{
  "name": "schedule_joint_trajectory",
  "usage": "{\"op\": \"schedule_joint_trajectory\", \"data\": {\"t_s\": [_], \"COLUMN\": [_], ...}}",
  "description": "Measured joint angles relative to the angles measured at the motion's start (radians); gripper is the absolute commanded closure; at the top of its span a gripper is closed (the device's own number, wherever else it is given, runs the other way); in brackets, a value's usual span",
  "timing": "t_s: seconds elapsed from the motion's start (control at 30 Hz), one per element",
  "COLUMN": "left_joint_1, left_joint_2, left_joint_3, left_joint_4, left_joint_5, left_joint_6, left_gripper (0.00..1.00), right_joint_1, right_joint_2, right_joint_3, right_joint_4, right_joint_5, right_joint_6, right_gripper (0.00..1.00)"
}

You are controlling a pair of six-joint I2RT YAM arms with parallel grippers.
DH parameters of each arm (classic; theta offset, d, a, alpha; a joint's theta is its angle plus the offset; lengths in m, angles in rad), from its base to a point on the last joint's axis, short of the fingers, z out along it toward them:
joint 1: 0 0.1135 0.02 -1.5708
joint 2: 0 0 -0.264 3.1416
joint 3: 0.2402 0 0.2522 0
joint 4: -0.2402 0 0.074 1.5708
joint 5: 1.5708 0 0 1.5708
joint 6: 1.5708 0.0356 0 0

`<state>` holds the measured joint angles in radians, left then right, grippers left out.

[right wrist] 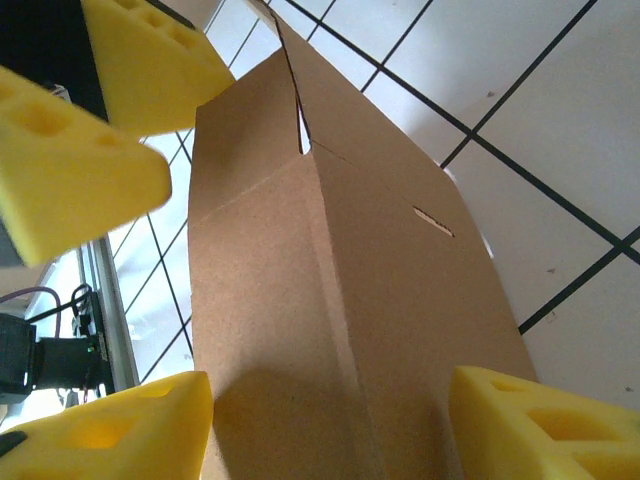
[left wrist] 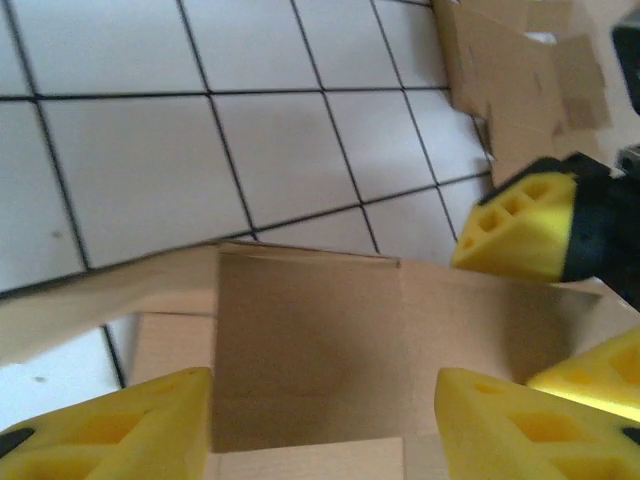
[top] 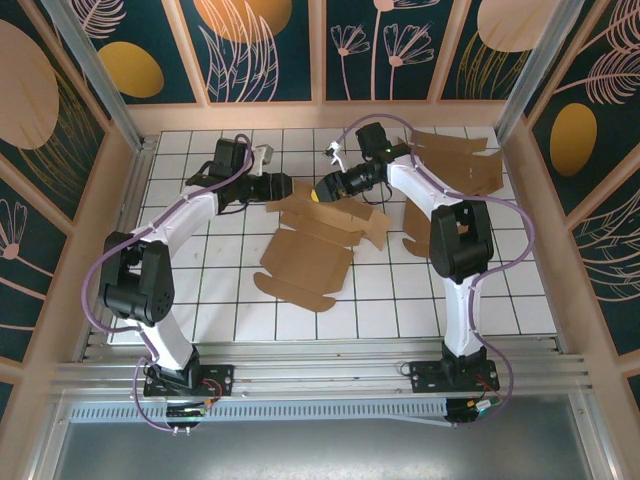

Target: Fold the paper box

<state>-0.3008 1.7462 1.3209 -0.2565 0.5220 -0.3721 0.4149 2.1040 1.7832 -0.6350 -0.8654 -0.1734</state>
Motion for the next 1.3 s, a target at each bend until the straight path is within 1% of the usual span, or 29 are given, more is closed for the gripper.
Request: {"op": "schedule_joint_trajectory", "data": {"t_s": [0.1, 0.27, 0.37, 0.43, 0.5, 0.57, 0.67, 0.77, 0.87, 1.0, 1.17, 1.3], "left_joint_1": [-0.001, -0.001, -0.001, -0.002, -0.004, -0.006, -0.013, -0.048, -0.08, -0.101, -0.108, -0.108], "left_joint_2": [0.0, 0.019, 0.034, 0.029, 0.01, -0.032, -0.098, -0.124, -0.113, -0.055, 0.024, 0.042], "left_joint_3": [-0.009, -0.029, -0.046, -0.055, -0.066, -0.084, -0.084, -0.047, -0.021, 0.024, 0.05, 0.05], "left_joint_4": [0.035, 0.095, 0.108, 0.1, 0.093, 0.084, 0.074, 0.051, 0.039, 0.007, 0.003, -0.007], "left_joint_5": [0.05, 0.103, 0.112, 0.087, 0.029, -0.019, -0.059, -0.087, -0.089, -0.087, -0.043, -0.028], "left_joint_6": [-0.023, -0.067, -0.077, -0.071, -0.055, -0.037, -0.001, 0.041, 0.063, 0.082, 0.083, 0.082], "left_gripper": [0.42, 0.42, 0.42, 0.4, 0.39, 0.4, 0.4, 0.41, 0.4, 0.39, 0.41, 0.43], "right_joint_1": [0.0, 0.0, 0.001, 0.002, 0.003, 0.003, 0.003, 0.0, -0.014, -0.05, -0.06, -0.061], "right_joint_2": [-0.003, -0.003, -0.003, -0.003, -0.003, -0.005, -0.017, -0.053, -0.112, -0.176, -0.179, -0.179], "right_joint_3": [-0.011, -0.019, -0.019, -0.019, -0.019, -0.019, -0.031, -0.06, -0.122, -0.203, -0.243, -0.253], "right_joint_4": [0.0, 0.0, 0.001, 0.003, 0.004, 0.004, 0.01, 0.021, 0.043, 0.072, 0.086, 0.091], "right_joint_5": [0.0, 0.0, 0.0, 0.001, 0.001, 0.001, 0.0, 0.0, -0.001, -0.008, -0.011, -0.012], "right_joint_6": [0.0, 0.0, 0.0, 0.0, 0.001, 0.005, 0.018, 0.027, 0.032, 0.045, 0.046, 0.049], "right_gripper": [0.37, 0.38, 0.38, 0.38, 0.38, 0.35, 0.26, 0.23, 0.26, 0.29, 0.32, 0.36]}}
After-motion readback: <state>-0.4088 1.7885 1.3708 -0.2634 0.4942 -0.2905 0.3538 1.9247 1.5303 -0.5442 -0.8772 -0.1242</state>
